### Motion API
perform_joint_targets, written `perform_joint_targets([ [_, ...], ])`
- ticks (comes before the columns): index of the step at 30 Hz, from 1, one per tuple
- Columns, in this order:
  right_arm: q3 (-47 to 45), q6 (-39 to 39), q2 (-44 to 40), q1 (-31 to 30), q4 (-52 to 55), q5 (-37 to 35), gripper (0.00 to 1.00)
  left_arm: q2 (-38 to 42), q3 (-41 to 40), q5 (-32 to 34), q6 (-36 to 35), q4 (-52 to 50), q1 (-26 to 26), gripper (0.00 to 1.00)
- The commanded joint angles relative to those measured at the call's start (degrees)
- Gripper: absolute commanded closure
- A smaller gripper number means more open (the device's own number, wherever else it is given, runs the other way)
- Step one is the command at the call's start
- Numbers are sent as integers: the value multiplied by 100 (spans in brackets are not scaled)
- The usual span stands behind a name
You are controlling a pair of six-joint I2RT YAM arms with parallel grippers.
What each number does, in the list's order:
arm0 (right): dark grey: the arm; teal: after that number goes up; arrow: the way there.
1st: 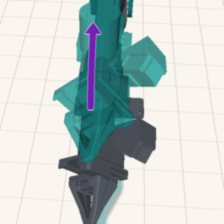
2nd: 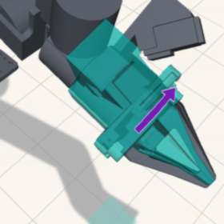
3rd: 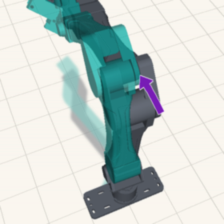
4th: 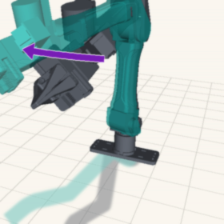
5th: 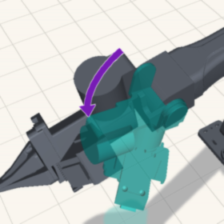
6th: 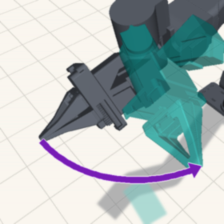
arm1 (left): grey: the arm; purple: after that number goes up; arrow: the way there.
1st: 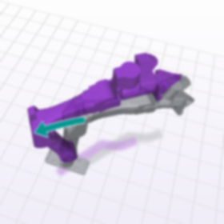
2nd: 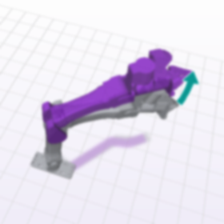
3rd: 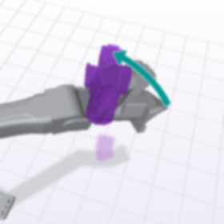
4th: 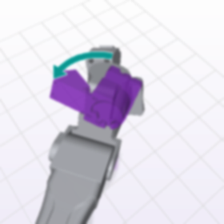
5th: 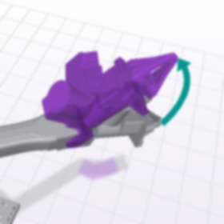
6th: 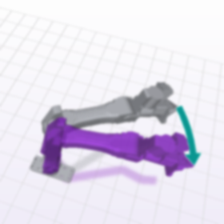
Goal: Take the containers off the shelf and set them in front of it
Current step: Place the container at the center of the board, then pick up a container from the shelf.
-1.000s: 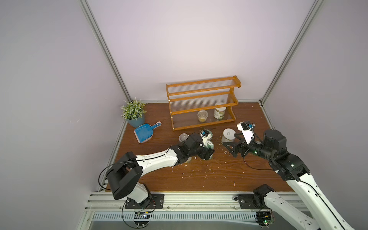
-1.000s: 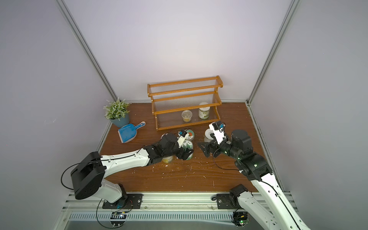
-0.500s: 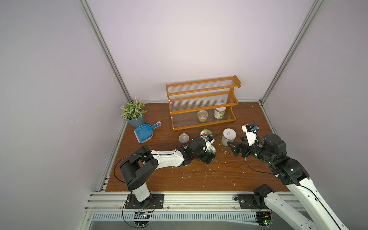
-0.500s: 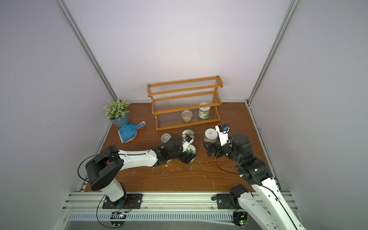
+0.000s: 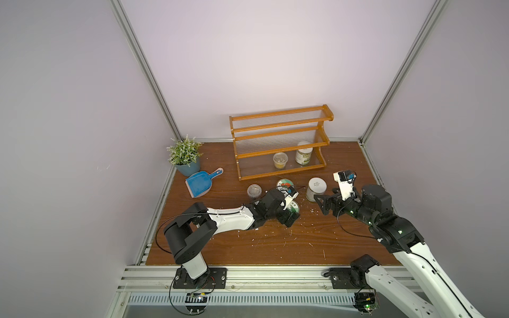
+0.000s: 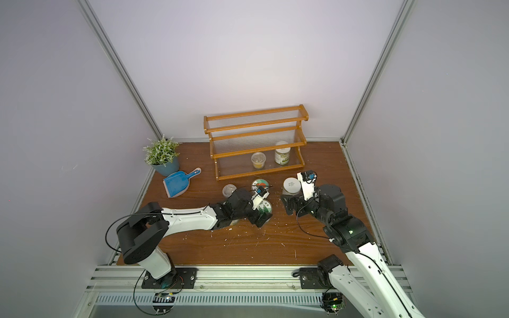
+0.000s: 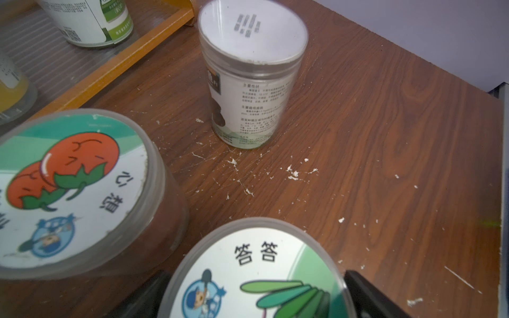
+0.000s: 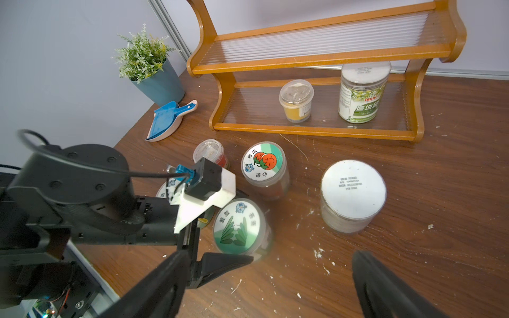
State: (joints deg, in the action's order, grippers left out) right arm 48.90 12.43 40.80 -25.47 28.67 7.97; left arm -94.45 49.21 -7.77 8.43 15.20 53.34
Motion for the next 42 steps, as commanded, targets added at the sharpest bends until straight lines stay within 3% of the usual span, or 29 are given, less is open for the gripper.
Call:
perform_joint_targets([
  [1, -19, -78, 161, 13, -488, 32, 1, 437, 273, 11, -148, -638, 54, 0],
  [5, -69, -82, 567, 61, -1030, 292, 1, 1064, 282, 110, -51, -1450, -19, 0],
  [9, -109, -149, 1328, 60, -1744, 773, 1, 1680, 203, -238, 227, -2005, -480, 0],
  [15, -51, -217, 2723, 15, -3204, 831, 1, 2226, -41, -260, 220, -2004, -1158, 0],
  [22, 501, -269, 4474, -110, -4463, 379, 1, 2573, -335, -396, 326, -1838, -1637, 0],
  [32, 1688, -365, 6413, -116, -5152, -157, 1, 2597, -408, -326, 326, -1839, -1721, 0],
  [42, 2832, -537, 7466, -107, -4955, -307, 1, 2555, -393, -263, 300, -1896, -1731, 0],
])
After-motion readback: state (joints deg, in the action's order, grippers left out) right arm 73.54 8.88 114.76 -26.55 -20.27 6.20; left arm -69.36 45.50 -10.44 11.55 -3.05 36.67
